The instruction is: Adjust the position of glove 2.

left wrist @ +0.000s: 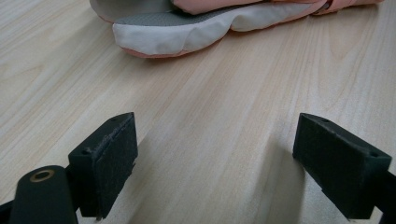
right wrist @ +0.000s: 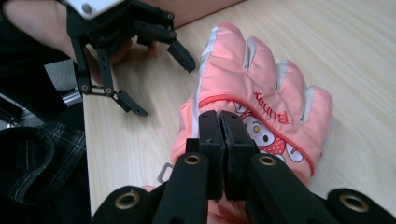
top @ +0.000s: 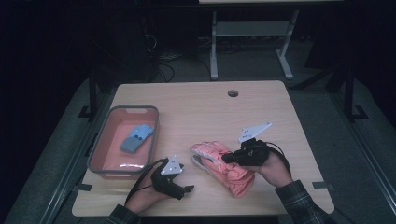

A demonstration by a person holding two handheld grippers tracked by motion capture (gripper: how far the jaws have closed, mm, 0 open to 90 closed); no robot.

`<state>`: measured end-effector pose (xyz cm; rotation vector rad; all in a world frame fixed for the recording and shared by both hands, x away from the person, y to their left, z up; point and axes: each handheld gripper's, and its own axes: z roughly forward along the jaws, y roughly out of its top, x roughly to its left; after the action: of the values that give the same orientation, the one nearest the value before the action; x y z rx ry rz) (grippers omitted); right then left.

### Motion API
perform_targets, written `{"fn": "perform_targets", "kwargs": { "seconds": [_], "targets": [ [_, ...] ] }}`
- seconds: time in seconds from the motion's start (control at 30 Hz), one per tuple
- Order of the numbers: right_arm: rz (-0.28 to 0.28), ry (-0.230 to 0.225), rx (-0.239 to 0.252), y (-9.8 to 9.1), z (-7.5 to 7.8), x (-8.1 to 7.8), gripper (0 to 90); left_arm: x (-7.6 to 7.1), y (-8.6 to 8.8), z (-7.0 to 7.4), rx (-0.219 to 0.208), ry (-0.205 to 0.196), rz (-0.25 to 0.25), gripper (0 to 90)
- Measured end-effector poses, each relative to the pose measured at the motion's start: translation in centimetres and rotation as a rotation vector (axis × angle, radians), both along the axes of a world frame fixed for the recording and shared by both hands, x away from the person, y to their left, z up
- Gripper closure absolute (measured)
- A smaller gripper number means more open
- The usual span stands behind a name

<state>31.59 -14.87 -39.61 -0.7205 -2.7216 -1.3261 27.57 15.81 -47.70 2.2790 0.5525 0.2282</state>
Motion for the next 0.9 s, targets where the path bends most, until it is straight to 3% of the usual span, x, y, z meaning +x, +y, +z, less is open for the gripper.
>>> {"fn": "perform_targets", "kwargs": {
  "seconds": [0.17,0.33,0.43,0.5,0.67,0.8,0.9],
  "targets": [
    [0.014,0.006,-0.058,0.7,-1.1,-0.5,88.4,0.0,0.0,0.0,-0.006,0.001,0.004,13.2],
    [0.018,0.015,-0.077,1.0,-1.5,-0.6,88.4,0.0,0.0,0.0,-0.005,0.002,0.003,13.2],
    [0.023,-0.002,-0.091,1.1,-1.7,-0.7,87.3,0.0,0.0,0.0,-0.001,0.002,0.001,13.2],
    [0.022,0.002,-0.060,1.0,-1.3,-0.7,82.3,0.0,-0.1,0.0,0.001,0.001,0.005,13.2],
    [-0.008,-0.004,-0.001,0.3,-0.1,-0.7,58.4,0.1,-0.5,0.3,0.029,0.015,0.016,13.5],
    [-0.039,-0.020,0.053,-0.7,1.0,-0.6,55.0,0.0,-0.7,0.9,0.052,0.017,0.030,21.1],
    [-0.084,-0.038,0.073,-2.3,1.6,-0.4,59.0,-0.2,-0.9,1.6,0.021,0.025,0.025,39.1]
  ]
}}
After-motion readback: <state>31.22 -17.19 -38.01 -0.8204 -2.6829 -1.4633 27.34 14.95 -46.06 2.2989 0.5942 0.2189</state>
